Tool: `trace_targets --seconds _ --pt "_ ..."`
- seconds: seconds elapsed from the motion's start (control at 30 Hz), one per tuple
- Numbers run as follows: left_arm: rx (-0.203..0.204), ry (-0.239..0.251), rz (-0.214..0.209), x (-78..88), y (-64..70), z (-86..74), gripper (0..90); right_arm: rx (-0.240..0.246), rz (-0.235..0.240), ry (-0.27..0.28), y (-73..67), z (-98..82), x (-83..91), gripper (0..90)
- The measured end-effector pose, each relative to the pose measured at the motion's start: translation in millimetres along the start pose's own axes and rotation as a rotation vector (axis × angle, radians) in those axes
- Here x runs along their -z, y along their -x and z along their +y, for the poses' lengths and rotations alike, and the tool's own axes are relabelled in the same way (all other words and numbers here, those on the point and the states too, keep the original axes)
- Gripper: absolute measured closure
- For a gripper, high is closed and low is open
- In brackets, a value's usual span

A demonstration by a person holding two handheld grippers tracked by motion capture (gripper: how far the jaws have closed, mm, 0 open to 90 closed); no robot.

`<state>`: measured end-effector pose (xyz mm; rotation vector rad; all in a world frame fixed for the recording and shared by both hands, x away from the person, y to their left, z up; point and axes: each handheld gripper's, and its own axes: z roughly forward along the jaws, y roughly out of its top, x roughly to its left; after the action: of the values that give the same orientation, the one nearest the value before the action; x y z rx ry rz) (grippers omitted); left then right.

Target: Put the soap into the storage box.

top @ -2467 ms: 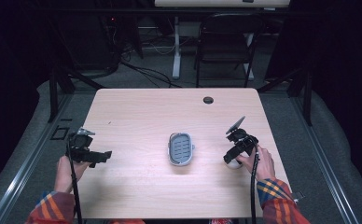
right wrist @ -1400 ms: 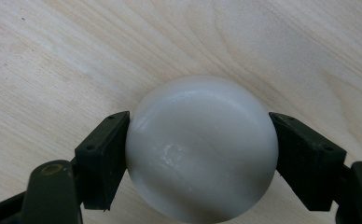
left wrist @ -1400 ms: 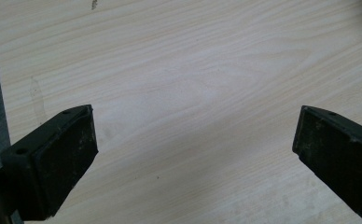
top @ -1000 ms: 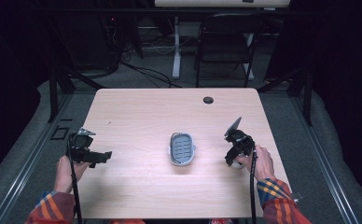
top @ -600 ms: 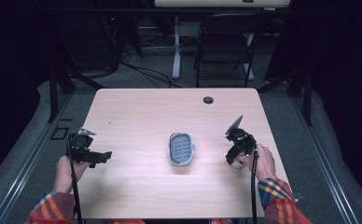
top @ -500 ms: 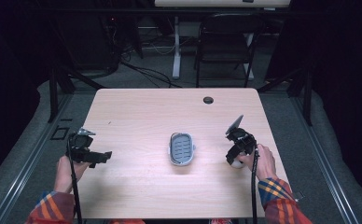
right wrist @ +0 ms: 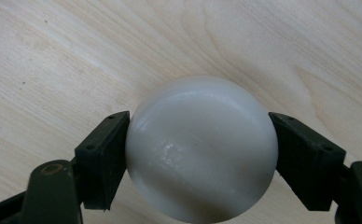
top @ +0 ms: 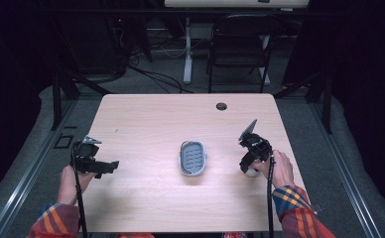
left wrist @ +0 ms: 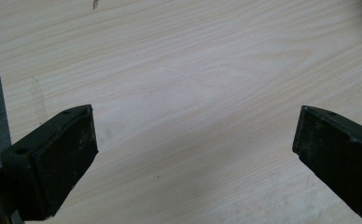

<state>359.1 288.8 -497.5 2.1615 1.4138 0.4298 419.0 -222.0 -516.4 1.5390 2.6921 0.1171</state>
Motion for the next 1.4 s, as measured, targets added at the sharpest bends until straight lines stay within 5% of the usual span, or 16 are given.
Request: trace_targets --seconds 1.4 --pt "-0.001 0.000 -0.002 0.2 0.0 -0.3 0.0 0.118 0.001 0.025 -35.6 40.5 43.1 23.5"
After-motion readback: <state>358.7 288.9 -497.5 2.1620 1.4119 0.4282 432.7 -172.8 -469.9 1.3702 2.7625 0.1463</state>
